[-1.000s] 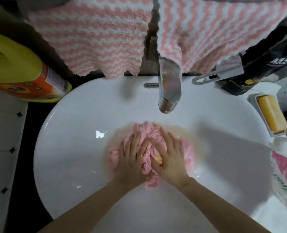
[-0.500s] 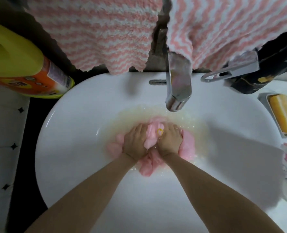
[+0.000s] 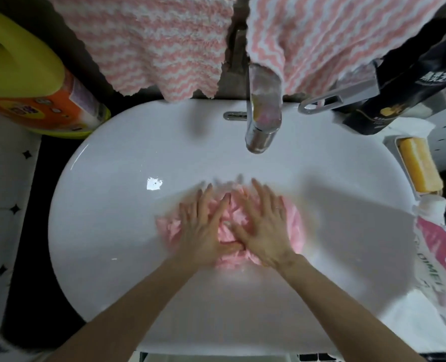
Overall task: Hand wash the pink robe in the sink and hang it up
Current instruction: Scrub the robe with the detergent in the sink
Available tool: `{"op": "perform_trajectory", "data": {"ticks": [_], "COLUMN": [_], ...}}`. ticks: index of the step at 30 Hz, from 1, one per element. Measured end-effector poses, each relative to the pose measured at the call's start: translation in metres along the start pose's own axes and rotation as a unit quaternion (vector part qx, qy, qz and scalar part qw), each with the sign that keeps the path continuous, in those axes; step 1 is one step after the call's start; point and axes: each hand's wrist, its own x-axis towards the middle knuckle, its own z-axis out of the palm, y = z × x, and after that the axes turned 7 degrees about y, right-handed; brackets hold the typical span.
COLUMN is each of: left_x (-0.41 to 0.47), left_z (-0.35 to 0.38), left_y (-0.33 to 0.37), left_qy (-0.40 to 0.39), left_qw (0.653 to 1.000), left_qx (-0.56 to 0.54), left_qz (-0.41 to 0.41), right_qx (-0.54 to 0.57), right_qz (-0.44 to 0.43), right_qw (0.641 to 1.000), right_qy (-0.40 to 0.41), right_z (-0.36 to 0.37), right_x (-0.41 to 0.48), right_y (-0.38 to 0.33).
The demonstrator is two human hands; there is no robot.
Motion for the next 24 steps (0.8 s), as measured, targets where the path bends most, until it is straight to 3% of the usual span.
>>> {"op": "perform_trajectory", "data": {"ticks": [2,5,9,13,16,20,22,24], "left_x": [-0.008,-0.01,0.007,0.033,0.051,0.071,0.084,0.088], "left_z": [0.014,0.023,0.035,0.043,0.045,0.021,0.0,-0.027], "left_y": [0.005,0.007,0.008,-0.001,-0.01,-0.005,0.002,0.004], "left_qy": [0.019,0.11,0.215,0.244,0.204,0.048,-0.012,-0.047], "left_qw": [1.0,0.994,0.976,0.969,0.978,0.998,0.993,0.964], "left_qx": [0.004,0.005,0.021,0.038,0.012,0.034,-0.049,-0.204], "left_qz": [-0.012,-0.017,-0.015,0.006,0.029,-0.014,-0.107,-0.164], "right_qx": [-0.036,-0.064,-0.023,-0.029,-0.025,0.004,0.041,0.186], "right_qz": [-0.038,-0.04,-0.056,-0.022,0.064,0.161,0.211,0.229], "right_qw": [0.999,0.995,0.987,0.98,0.976,0.978,0.972,0.951], "right_qy": [-0.003,0.072,0.147,0.193,0.208,0.134,0.091,0.092], "right_z": [0.023,0.039,0.049,0.055,0.054,0.039,0.028,0.008], "right_x": [-0.003,-0.005,0.016,0.039,0.059,0.069,0.076,0.076], "right_y": [0.005,0.004,0.004,0.002,-0.005,-0.019,-0.018,-0.018]}}
